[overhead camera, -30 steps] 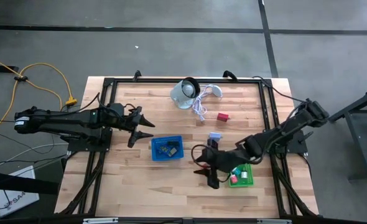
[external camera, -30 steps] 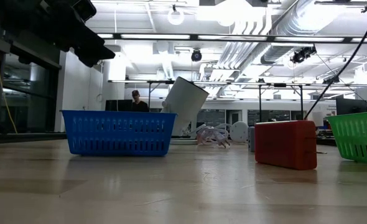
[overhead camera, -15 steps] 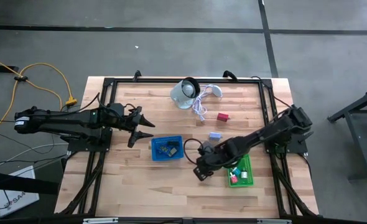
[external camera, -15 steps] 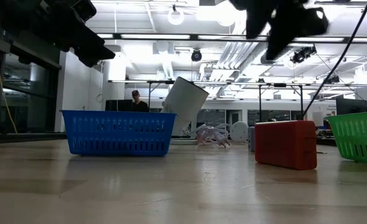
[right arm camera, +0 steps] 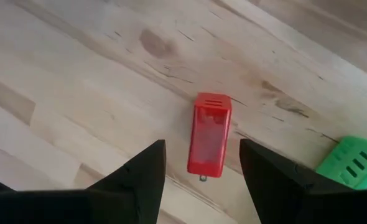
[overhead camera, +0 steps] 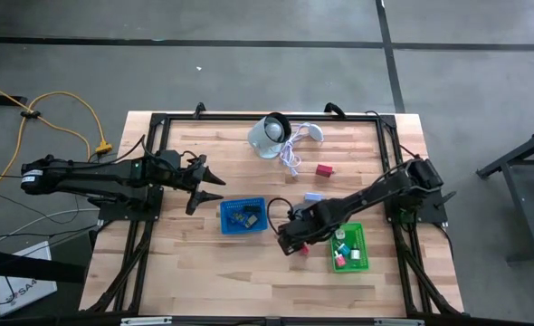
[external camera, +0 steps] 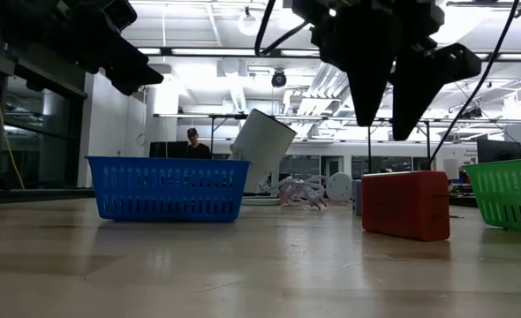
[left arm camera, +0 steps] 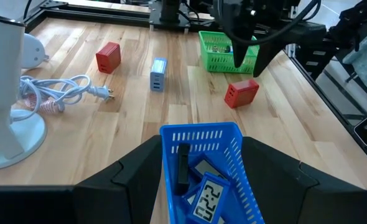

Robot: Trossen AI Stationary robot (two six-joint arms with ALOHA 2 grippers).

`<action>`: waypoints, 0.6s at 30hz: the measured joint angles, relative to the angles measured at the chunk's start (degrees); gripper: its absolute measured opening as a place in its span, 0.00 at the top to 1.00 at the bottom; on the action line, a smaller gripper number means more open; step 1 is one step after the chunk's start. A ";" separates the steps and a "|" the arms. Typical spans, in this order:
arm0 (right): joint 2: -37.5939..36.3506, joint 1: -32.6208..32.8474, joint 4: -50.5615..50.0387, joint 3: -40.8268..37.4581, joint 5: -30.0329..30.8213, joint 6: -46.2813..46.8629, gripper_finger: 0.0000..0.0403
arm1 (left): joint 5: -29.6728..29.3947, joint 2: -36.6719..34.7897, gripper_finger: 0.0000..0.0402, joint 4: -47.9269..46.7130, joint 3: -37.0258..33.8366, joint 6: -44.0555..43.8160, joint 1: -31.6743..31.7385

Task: Pick & Place Office items
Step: Put the bottom red charger adapter into the green bin

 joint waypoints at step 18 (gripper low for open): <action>5.42 2.77 1.14 0.02 1.14 4.94 0.52 | -0.02 0.02 0.47 0.17 0.02 0.02 -0.02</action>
